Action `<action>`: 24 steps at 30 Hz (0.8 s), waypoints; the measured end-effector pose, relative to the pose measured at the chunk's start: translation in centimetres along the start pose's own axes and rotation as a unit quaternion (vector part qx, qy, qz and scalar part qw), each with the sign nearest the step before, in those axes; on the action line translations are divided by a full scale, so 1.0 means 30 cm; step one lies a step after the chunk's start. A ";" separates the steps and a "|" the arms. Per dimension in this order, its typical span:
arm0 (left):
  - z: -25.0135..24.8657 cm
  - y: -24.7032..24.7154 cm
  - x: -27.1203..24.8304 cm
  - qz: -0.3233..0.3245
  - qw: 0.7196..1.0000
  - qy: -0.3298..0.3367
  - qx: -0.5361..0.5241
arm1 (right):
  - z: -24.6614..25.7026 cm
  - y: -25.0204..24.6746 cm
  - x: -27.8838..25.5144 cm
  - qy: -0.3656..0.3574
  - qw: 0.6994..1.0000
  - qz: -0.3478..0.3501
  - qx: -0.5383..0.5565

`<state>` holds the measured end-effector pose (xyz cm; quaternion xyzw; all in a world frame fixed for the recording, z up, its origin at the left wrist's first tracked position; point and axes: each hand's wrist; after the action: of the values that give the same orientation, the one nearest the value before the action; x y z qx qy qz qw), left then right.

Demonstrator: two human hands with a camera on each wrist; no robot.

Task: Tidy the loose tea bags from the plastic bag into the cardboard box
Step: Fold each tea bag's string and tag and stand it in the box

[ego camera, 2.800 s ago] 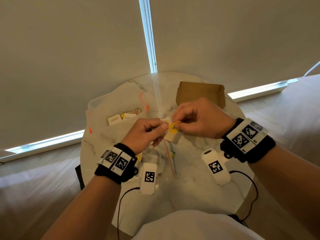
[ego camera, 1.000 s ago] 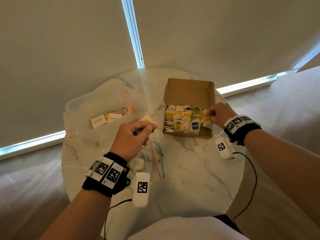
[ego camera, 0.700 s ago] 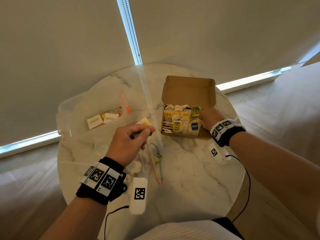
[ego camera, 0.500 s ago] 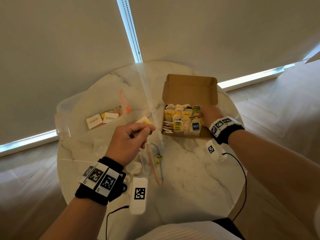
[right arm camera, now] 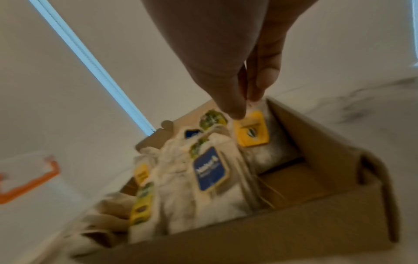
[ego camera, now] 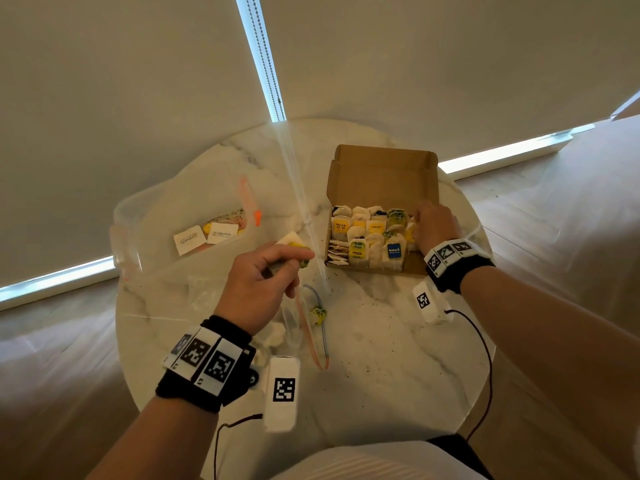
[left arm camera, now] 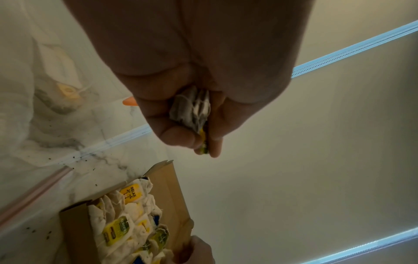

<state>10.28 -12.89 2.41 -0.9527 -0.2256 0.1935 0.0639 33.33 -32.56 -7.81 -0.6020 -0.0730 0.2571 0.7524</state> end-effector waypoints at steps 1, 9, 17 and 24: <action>0.002 -0.002 -0.003 0.001 1.000 -0.001 -0.016 | 0.016 -0.012 -0.015 -0.018 1.000 -0.010 0.017; -0.034 -0.002 -0.076 0.000 0.995 0.019 -0.102 | 0.382 -0.229 -0.261 -0.299 0.899 -0.060 0.315; -0.030 -0.028 -0.149 0.038 0.964 -0.047 -0.257 | 0.495 -0.242 -0.377 -0.286 0.870 -0.049 0.398; -0.024 -0.045 -0.179 0.030 0.986 -0.037 -0.162 | 0.504 -0.274 -0.424 -0.267 0.861 -0.041 0.430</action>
<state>5.58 -14.15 5.18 -0.9491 -0.2273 0.1908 -0.1059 18.55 -26.66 6.48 -0.1231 -0.1780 0.3833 0.8979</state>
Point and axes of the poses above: each hand's wrist, its own x-axis towards the middle knuckle, its own y-axis out of the palm, z = x × y, and after that the axes turned 11 degrees about -y, right-handed
